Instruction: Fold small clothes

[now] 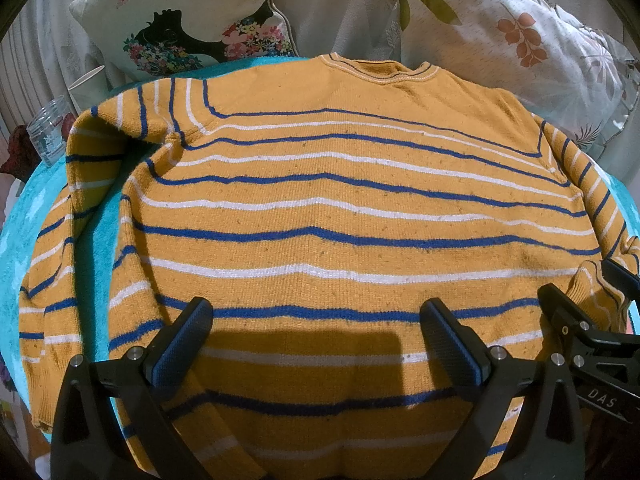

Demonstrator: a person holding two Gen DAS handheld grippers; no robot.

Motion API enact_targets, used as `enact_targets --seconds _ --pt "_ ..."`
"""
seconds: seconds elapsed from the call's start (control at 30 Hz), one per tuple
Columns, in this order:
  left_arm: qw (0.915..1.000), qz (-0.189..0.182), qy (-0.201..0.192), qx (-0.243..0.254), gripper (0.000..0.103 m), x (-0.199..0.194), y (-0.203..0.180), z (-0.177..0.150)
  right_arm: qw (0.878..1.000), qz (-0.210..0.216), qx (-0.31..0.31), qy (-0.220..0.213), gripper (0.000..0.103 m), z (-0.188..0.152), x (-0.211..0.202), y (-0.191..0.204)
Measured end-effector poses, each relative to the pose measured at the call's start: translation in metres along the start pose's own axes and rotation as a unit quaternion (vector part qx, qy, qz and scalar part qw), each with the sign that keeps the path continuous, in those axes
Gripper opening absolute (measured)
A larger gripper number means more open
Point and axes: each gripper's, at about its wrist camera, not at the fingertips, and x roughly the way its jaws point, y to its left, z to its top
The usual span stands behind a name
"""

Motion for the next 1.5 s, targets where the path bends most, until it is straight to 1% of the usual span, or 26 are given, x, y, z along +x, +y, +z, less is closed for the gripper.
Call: enact_targets --seconds 0.33,0.53,0.67,0.77,0.9,1.0,1.1,1.23,1.3,1.33,1.4,1.5 --pt "1.0000 0.000 0.000 0.000 0.103 0.000 0.000 0.000 1.000 -0.004 -0.002 0.002 0.103 -0.001 0.002 0.003" --pt "1.0000 0.001 0.001 0.000 0.103 0.000 0.000 0.000 1.000 -0.017 -0.006 0.002 0.103 0.001 0.003 0.001" --pt "1.0000 0.002 0.004 0.002 0.103 0.000 -0.001 0.001 0.999 -0.034 -0.018 0.022 0.103 -0.001 0.001 0.005" --pt "1.0000 0.001 0.009 0.005 0.103 0.000 -0.002 0.003 0.999 -0.028 -0.010 0.029 0.103 -0.001 0.001 0.004" --pt "0.9987 -0.015 0.036 0.032 0.103 0.004 -0.001 0.012 0.999 -0.022 -0.003 0.035 0.103 0.000 0.001 0.004" --pt "0.9967 -0.035 0.058 0.046 0.103 0.006 0.002 0.017 0.999 -0.019 -0.001 0.043 0.103 0.001 0.002 0.005" --pt "0.9955 -0.044 0.058 0.062 0.103 0.006 0.003 0.016 0.999 -0.027 -0.003 0.035 0.103 0.000 0.001 0.007" --pt "0.9948 -0.054 0.046 0.073 0.103 0.004 0.004 0.012 0.999 -0.033 -0.002 0.028 0.103 0.000 0.001 0.008" --pt "0.9930 -0.055 0.059 0.086 0.103 0.003 0.004 0.014 0.999 -0.033 0.001 0.029 0.103 0.000 0.001 0.007" --pt "0.9916 -0.061 0.070 0.090 0.099 -0.001 0.006 0.017 0.999 -0.032 0.002 0.030 0.103 0.000 0.001 0.007" --pt "0.9920 -0.072 0.057 0.087 0.091 -0.013 0.014 0.024 0.999 -0.032 0.006 0.033 0.103 0.000 0.002 0.006" --pt "0.9954 -0.065 0.006 0.071 0.091 -0.048 0.043 0.037 0.999 -0.027 0.019 0.040 0.103 0.001 0.003 0.003"
